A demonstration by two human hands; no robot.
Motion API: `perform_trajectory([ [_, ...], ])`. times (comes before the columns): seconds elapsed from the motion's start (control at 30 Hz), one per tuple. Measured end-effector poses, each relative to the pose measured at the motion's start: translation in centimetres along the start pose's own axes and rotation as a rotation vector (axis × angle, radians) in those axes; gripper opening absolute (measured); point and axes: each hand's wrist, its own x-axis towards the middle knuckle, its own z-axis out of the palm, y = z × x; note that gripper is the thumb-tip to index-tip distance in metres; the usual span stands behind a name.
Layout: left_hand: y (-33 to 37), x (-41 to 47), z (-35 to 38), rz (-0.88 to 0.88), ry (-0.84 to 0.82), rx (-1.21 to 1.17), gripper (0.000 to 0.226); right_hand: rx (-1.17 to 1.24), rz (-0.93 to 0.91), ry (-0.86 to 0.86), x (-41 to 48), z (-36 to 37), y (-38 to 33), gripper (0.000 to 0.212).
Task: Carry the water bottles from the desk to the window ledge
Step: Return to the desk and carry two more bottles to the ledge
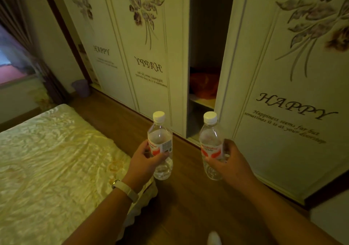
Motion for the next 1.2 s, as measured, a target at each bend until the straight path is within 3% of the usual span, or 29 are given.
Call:
perform_trajectory([
  [0.3, 0.1, 13.5, 4.1, -0.036, 0.102, 0.012, 0.058, 0.078, 0.012, -0.071, 18.2, -0.5, 1.8, 0.068],
  [0.67, 2.8, 26.0, 6.6, -0.033, 0.246, -0.007, 0.060, 0.130, -0.035, -0.251, 34.7, -1.1, 0.5, 0.065],
  [0.83, 2.1, 30.7, 5.1, -0.035, 0.309, -0.009, 0.045, 0.120, -0.044, -0.336, 40.5, 1.4, -0.7, 0.055],
  [1.1, -0.9, 40.2, -0.8, -0.066, 0.384, -0.024, 0.047, 0.063, -0.065, -0.395, 50.2, 9.4, -3.2, 0.045],
  [1.2, -1.6, 44.9, -4.2, -0.068, 0.405, -0.044, 0.049, 0.021, -0.078, -0.397, 54.6, 13.4, -4.8, 0.051],
])
